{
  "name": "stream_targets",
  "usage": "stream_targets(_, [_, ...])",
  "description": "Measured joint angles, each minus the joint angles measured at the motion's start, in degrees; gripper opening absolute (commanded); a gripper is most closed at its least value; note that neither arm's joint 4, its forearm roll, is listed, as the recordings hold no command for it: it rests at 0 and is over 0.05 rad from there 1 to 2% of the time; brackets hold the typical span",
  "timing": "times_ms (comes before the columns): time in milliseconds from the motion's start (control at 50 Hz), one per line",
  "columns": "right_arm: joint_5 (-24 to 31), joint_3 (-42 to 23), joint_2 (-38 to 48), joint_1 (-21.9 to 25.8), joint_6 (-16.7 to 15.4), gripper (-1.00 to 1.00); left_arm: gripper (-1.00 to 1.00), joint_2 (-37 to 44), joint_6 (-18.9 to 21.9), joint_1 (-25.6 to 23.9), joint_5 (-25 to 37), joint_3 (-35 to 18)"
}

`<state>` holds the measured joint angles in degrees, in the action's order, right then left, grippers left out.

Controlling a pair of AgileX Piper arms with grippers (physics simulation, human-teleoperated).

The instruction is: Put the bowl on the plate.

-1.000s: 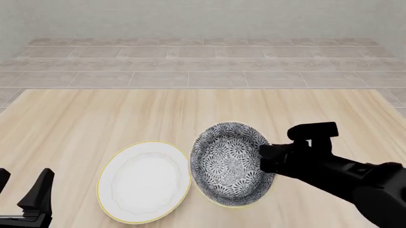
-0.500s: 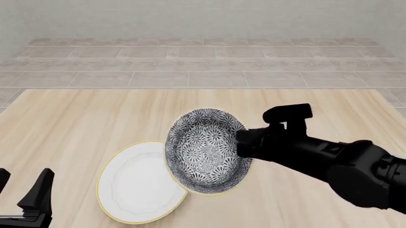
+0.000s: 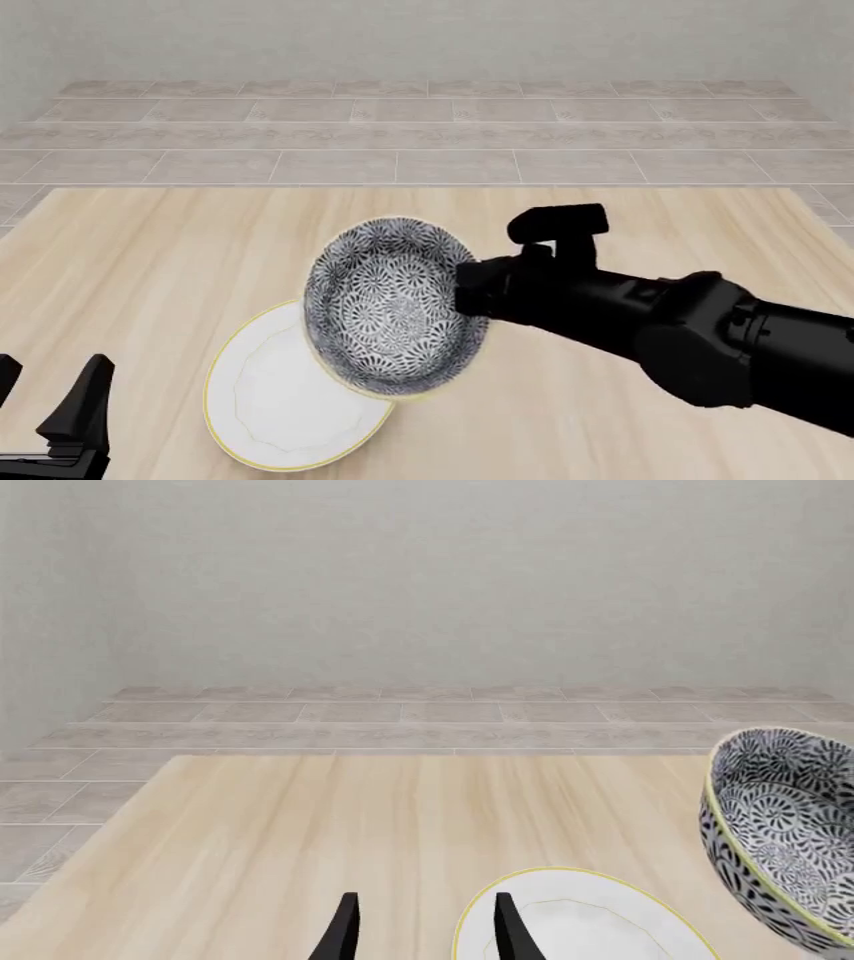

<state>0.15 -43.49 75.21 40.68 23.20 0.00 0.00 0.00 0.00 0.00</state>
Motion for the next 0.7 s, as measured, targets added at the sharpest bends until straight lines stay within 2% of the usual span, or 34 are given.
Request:
stream_targets(420, [-3.4, -3.1, 6.5, 2.7, 3.3, -1.00, 1.00, 0.0, 0.0, 0.0, 0.0, 0.0])
stream_targets(700, [-3.0, -6.9, 11.1, 5.3, 3.4, -1.00, 1.00, 0.0, 0.0, 0.0, 0.0, 0.0])
